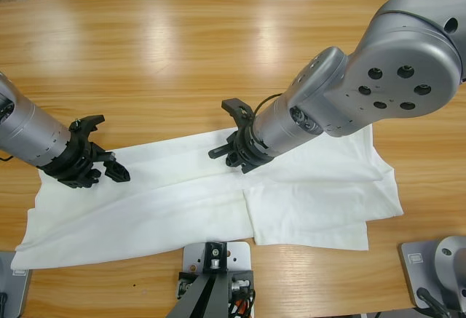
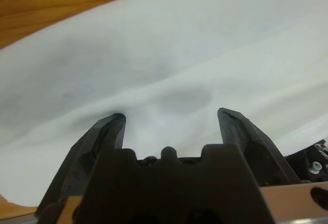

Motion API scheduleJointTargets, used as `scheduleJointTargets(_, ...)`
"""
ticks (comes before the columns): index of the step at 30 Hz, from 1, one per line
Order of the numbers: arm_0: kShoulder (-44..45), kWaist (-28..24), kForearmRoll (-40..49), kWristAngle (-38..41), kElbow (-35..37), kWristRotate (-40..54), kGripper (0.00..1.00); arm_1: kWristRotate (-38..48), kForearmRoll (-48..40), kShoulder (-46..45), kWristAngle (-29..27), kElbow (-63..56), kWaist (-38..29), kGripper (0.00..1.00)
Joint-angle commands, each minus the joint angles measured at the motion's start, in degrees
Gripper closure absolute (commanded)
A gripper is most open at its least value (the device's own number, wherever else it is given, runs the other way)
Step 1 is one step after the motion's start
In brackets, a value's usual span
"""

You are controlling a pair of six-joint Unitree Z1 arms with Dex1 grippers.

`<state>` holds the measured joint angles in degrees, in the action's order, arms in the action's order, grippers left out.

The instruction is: Fold clothes

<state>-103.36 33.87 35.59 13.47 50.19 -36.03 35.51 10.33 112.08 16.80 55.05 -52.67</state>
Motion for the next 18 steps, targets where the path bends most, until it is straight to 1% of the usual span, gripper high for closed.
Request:
scheduleJointTargets(1, -5.5, -0.5, -2.4, -2.0, -1.6, -1.3, 0.276, 0.2, -0.7, 1.1, 0.3, -2.7, -0.7, 1.000)
scheduleJointTargets(8, -5.4, -0.5, -2.4, -2.0, -1.8, -1.3, 0.276, 1.1, -0.7, -0.2, 0.5, -4.3, -1.7, 1.000)
scheduleJointTargets(13, -5.2, -0.5, -2.4, -2.0, -2.3, -1.3, 0.276, 4.9, -0.5, -4.1, 1.9, -5.7, -6.0, 1.000)
scheduleJointTargets(18, -5.2, -0.5, -2.4, -2.0, -2.3, -1.3, 0.276, 8.9, -0.2, -5.1, 2.9, -6.5, -11.3, 1.000)
